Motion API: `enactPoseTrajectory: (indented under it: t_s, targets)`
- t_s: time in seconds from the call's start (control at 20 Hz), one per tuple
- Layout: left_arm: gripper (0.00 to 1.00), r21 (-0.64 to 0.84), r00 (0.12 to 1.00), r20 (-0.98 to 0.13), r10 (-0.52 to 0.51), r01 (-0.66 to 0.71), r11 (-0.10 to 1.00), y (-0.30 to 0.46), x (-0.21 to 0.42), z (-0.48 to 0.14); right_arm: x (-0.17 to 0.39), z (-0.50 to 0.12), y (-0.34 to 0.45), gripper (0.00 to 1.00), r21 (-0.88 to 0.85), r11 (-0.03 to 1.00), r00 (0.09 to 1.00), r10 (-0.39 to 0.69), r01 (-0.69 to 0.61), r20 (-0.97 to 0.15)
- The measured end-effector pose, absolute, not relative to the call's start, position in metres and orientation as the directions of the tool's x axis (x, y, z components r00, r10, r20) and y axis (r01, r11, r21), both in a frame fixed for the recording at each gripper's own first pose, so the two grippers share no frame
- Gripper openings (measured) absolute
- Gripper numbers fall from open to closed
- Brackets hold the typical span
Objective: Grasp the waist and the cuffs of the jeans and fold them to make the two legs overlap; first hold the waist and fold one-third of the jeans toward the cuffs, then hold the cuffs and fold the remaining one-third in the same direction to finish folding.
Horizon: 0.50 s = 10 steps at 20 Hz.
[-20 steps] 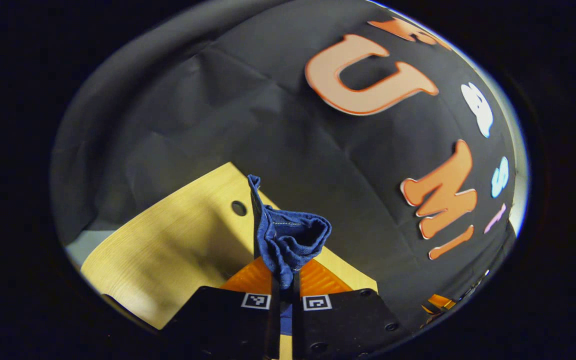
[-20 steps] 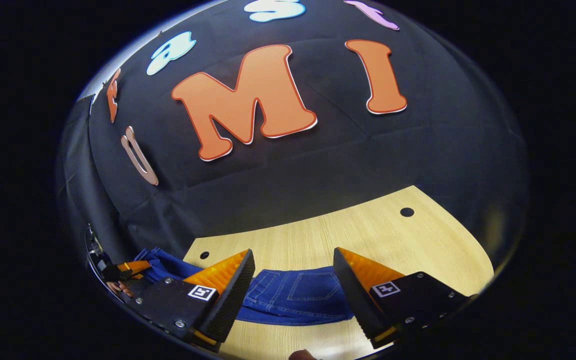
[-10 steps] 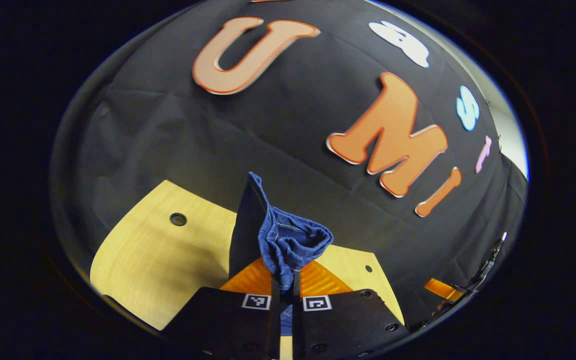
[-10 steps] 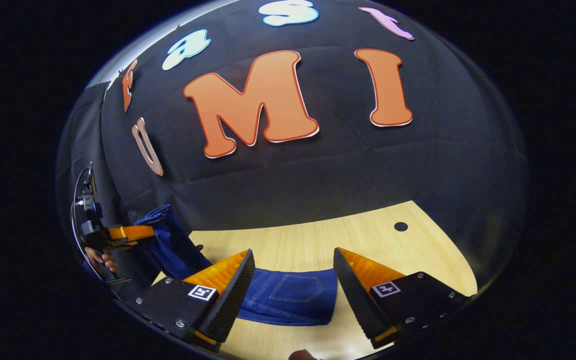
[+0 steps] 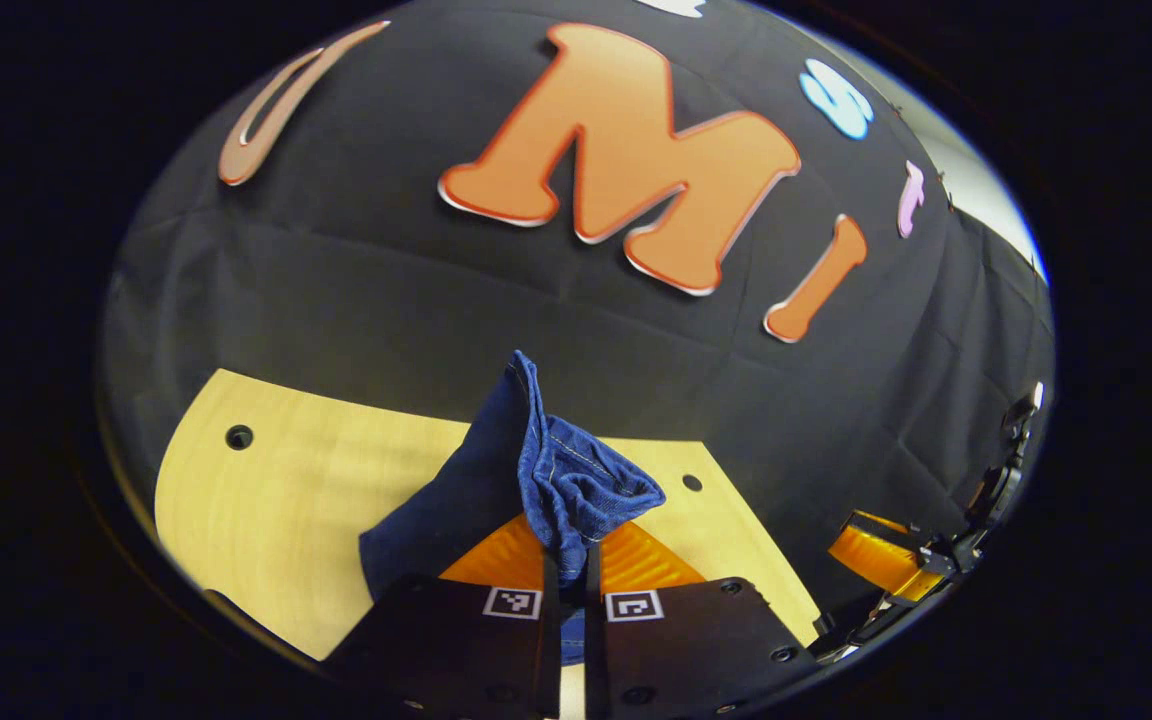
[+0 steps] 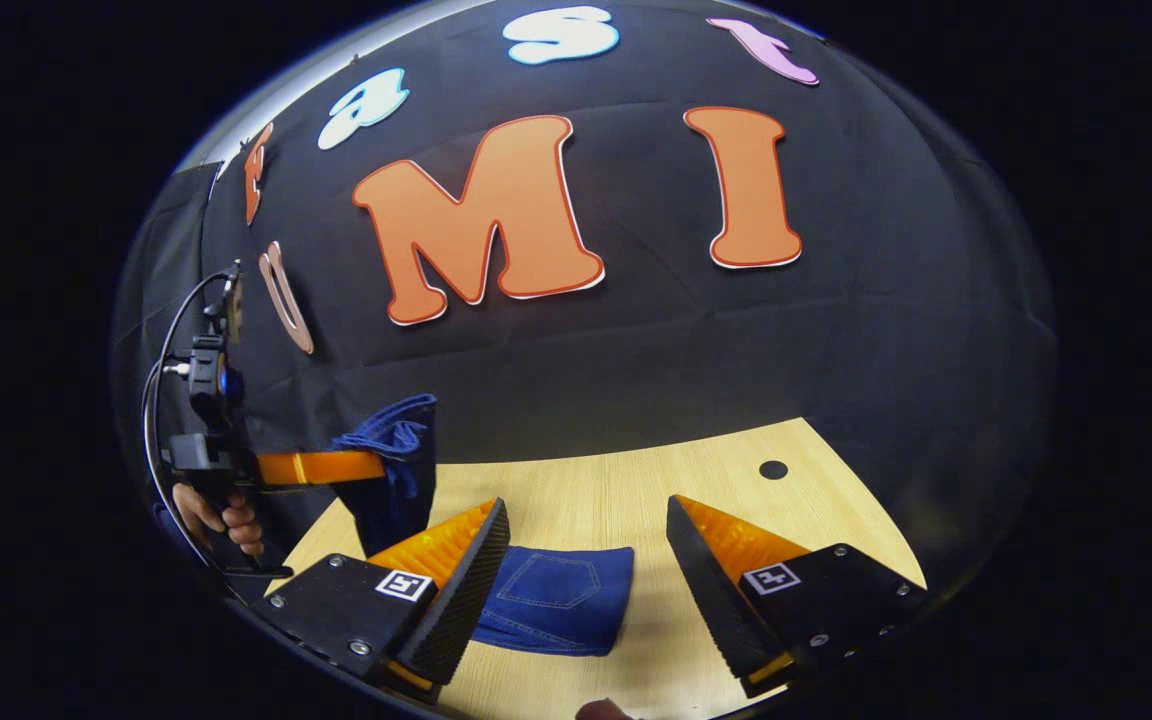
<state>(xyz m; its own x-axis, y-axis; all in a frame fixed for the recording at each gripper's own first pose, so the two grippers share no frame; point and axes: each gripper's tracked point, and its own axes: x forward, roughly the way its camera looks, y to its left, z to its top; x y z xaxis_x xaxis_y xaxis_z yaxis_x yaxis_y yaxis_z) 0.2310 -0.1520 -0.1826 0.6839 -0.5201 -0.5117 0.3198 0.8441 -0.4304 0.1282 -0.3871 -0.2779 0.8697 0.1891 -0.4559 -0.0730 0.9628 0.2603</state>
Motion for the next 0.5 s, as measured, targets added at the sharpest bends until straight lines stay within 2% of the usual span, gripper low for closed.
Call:
enactPoseTrajectory:
  t_s: [0.35, 0.4, 0.45, 0.5]
  targets:
    - [0.12, -0.287, 0.559, -0.664, -0.496, 0.422, 0.86, -0.219, 0.188, -0.233, 0.133, -0.29, -0.424, 0.98, 0.276, 0.96, 0.867, 0.182, -0.054, -0.465]
    - [0.23, -0.283, 0.546, -0.674, -0.497, 0.431, 0.857, -0.223, 0.18, -0.238, 0.135, -0.291, -0.425, 0.98, 0.28, 0.958, 0.867, 0.187, -0.057, -0.463]
    - [0.26, -0.277, 0.54, -0.685, -0.49, 0.429, 0.86, -0.225, 0.174, -0.241, 0.135, -0.293, -0.427, 0.98, 0.278, 0.959, 0.866, 0.187, -0.058, -0.464]
    - [0.34, -0.29, 0.532, -0.686, -0.496, 0.425, 0.857, -0.228, 0.17, -0.241, 0.136, -0.295, -0.428, 0.97, 0.277, 0.959, 0.866, 0.188, -0.06, -0.464]
